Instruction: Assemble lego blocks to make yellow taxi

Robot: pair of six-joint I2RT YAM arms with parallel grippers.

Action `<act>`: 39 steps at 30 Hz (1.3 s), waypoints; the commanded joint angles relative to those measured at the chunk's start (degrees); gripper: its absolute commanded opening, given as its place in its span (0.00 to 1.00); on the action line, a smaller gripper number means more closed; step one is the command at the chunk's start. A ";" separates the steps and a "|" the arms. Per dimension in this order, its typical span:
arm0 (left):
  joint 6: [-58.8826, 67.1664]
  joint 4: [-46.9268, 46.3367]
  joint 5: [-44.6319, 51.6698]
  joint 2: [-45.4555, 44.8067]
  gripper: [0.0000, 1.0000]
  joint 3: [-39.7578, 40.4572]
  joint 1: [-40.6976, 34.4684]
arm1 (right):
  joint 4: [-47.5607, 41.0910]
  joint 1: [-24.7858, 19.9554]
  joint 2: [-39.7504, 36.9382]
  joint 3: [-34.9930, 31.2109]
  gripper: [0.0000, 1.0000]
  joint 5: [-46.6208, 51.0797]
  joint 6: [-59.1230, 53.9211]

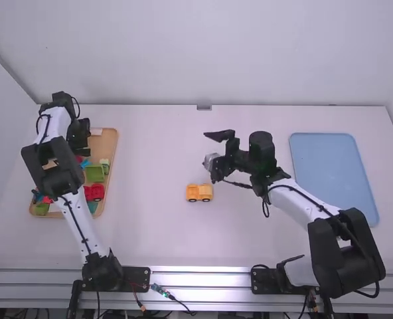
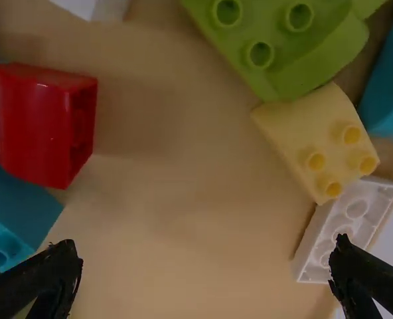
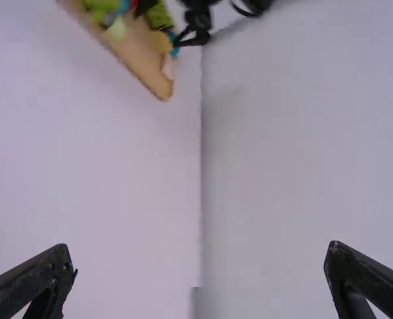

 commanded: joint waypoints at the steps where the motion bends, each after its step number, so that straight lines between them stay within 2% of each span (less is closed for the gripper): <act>1: 0.50 -0.33 -1.29 -0.11 0.99 -0.33 -0.44 | 0.42 -1.55 -0.72 0.09 1.00 4.94 39.95; 2: 0.50 0.02 -1.20 -0.11 0.99 -0.33 -0.50 | -1.05 -2.43 -0.72 0.07 1.00 6.23 47.78; 5: 0.61 1.22 -1.44 -0.11 0.99 -0.33 -1.18 | -4.11 -4.28 -0.72 0.07 1.00 4.59 56.59; 12: 0.48 4.81 -2.91 -0.11 0.99 -0.33 -0.79 | -4.07 -8.48 -0.72 0.07 1.00 -0.04 67.10; 18: 0.50 9.14 -2.86 -0.11 0.99 -0.33 -0.44 | -5.75 -10.60 -0.72 0.07 1.00 -10.03 61.42; 22: -2.54 9.60 -3.63 -0.11 0.98 -0.39 -0.50 | -6.40 -10.64 -0.72 0.07 1.00 -9.94 62.20; 31: -16.55 6.25 -12.11 -0.09 0.99 -0.39 -2.08 | -7.10 -10.64 -0.72 0.07 1.00 -9.97 62.20; 39: -19.87 6.86 -14.01 -0.09 1.00 -1.90 -3.39 | -7.89 -10.14 -0.72 0.07 1.00 -9.90 62.14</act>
